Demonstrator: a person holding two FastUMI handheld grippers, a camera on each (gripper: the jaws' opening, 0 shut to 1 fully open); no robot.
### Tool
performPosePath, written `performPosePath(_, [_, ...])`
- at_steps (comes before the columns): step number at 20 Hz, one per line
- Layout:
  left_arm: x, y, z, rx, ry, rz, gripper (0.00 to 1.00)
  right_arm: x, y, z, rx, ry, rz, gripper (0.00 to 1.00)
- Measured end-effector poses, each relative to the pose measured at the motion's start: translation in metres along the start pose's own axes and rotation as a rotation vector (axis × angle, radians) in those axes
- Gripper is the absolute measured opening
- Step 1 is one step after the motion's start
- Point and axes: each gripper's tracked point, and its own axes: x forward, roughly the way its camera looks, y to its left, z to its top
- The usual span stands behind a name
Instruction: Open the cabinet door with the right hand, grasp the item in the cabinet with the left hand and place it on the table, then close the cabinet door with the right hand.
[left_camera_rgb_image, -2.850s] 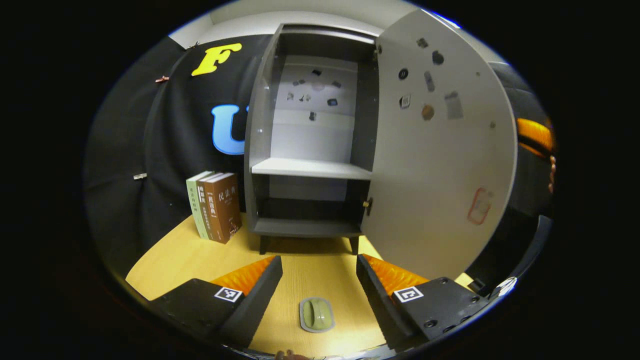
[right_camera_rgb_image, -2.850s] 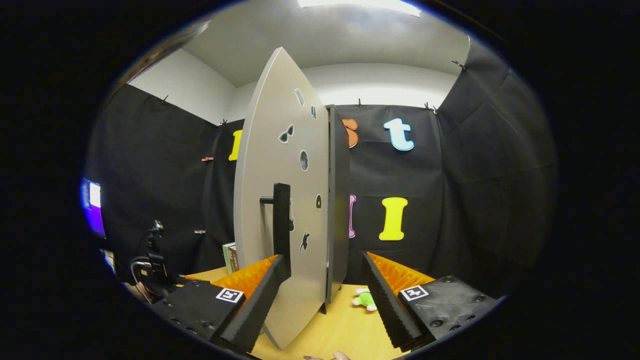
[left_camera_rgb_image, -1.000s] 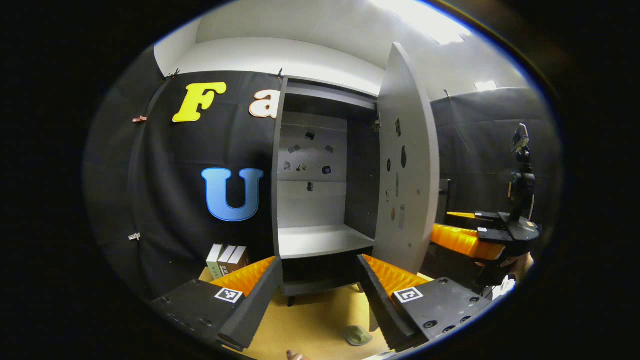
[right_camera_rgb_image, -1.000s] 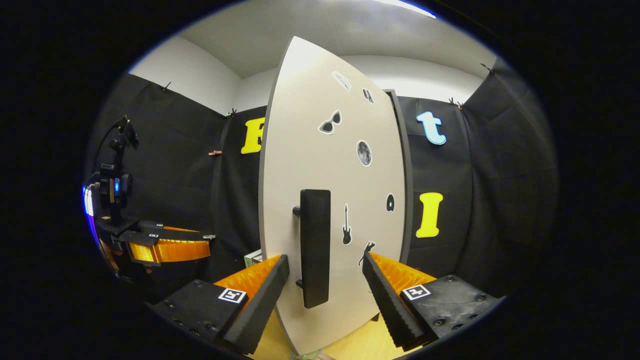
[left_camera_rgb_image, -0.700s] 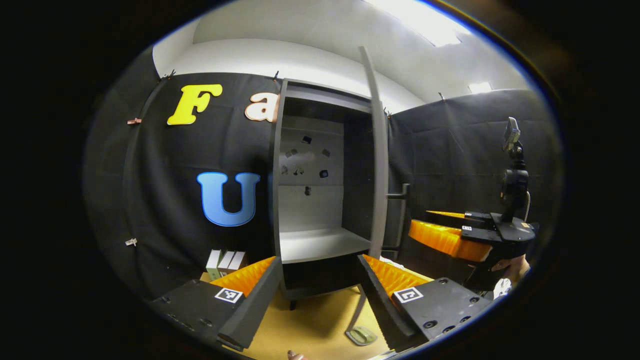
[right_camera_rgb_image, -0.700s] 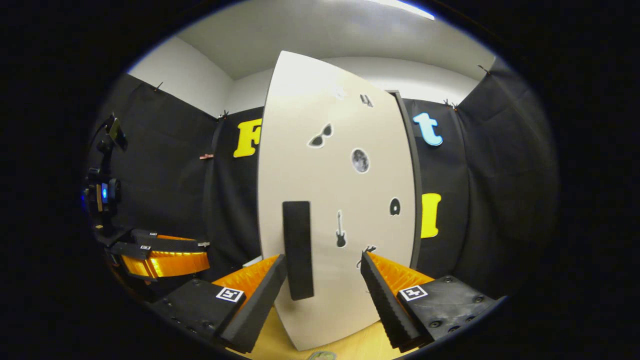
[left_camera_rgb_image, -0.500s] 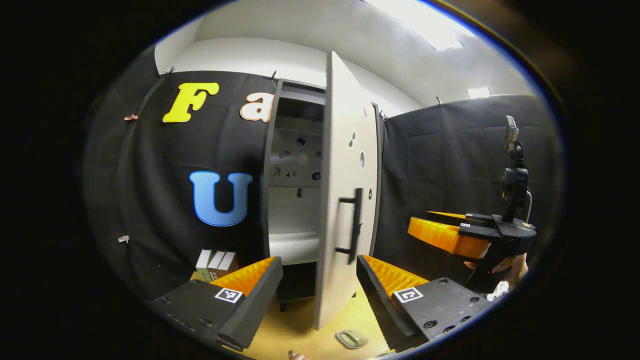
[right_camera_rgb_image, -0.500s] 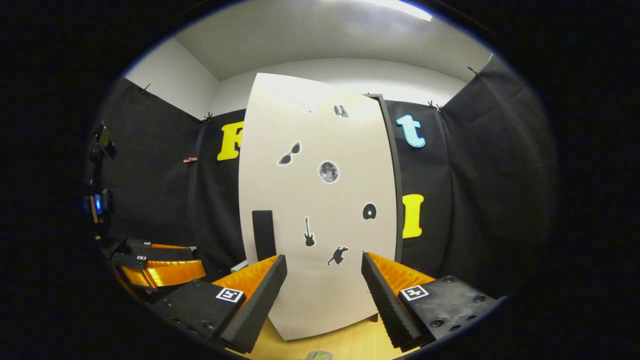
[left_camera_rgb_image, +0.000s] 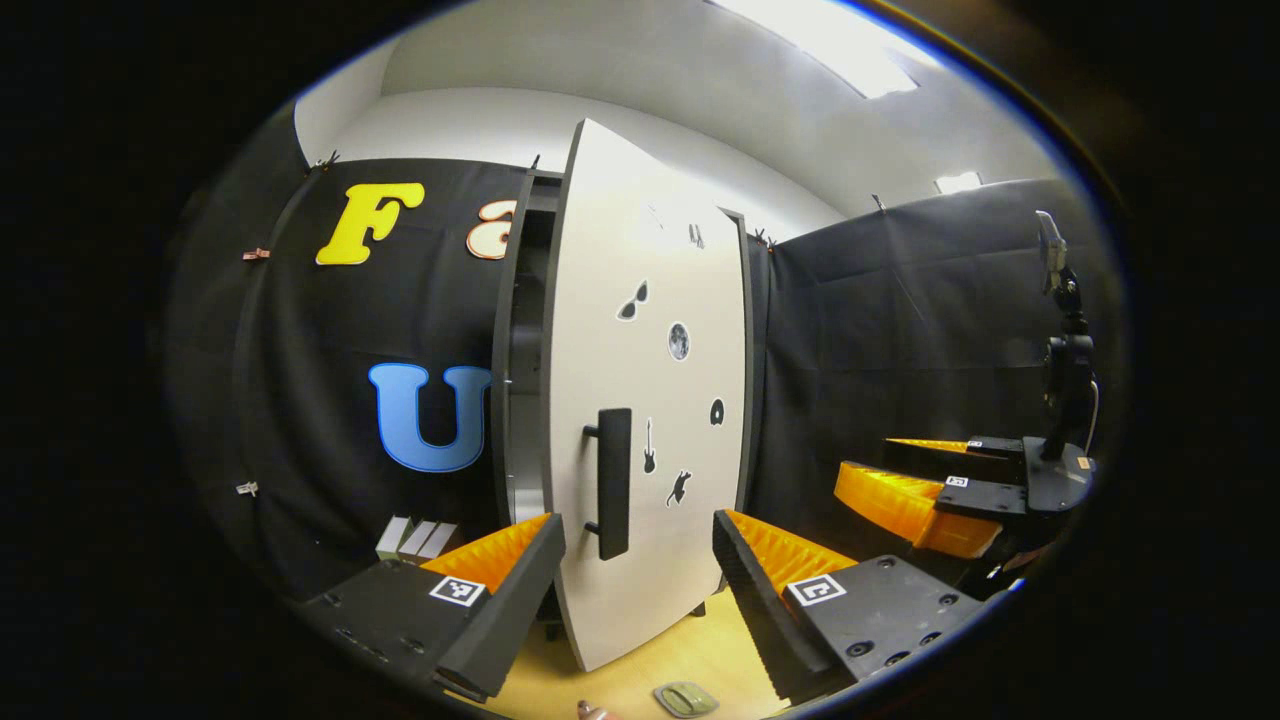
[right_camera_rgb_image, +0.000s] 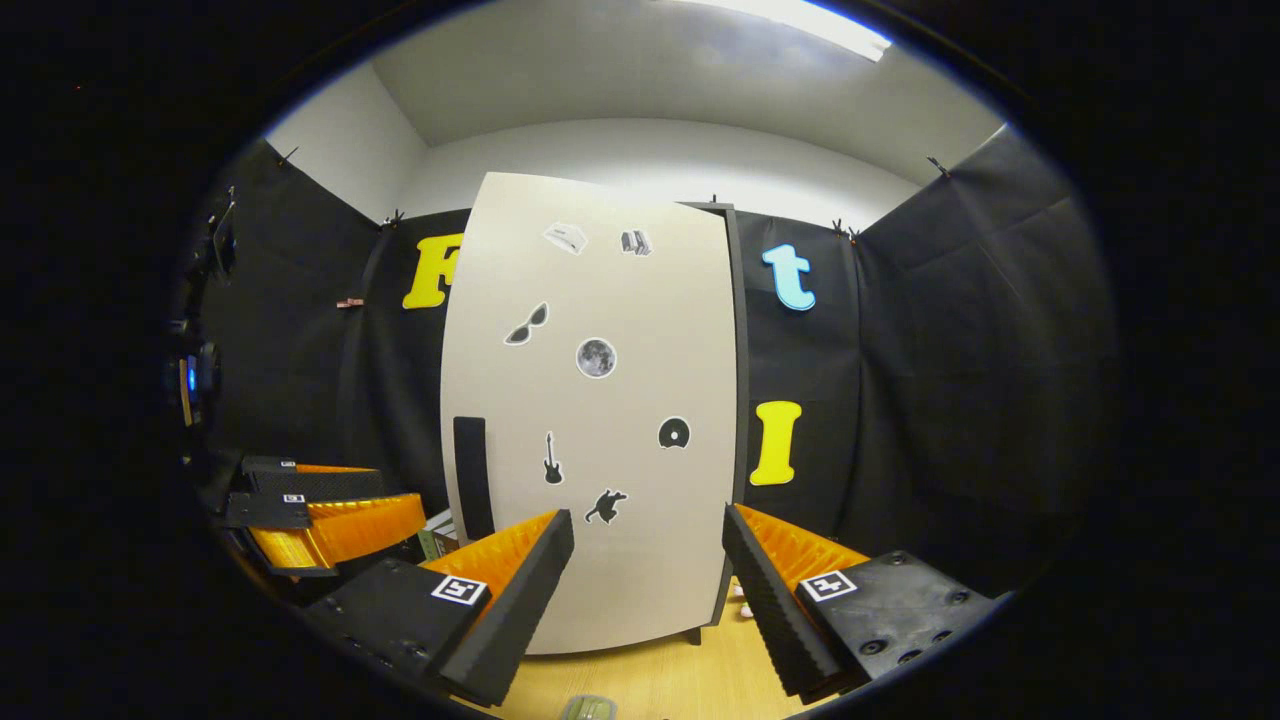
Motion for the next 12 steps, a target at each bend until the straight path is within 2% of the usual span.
performPosePath(4, [0.009, -0.004, 0.005, 0.041, -0.018, 0.068, 0.91, 0.002, -0.013, 0.008, 0.025, -0.013, 0.006, 0.98])
performPosePath(5, [0.01, -0.007, 0.006, 0.048, -0.021, 0.077, 0.94, 0.002, -0.015, 0.008, 0.025, -0.012, 0.011, 0.98])
performPosePath(10, [0.019, -0.019, 0.003, 0.04, -0.011, 0.087, 0.94, 0.006, -0.017, 0.005, 0.018, -0.004, 0.045, 0.98])
performPosePath(12, [0.019, -0.018, 0.003, 0.043, -0.009, 0.112, 0.94, 0.008, -0.017, 0.004, 0.005, -0.003, 0.056, 0.98])
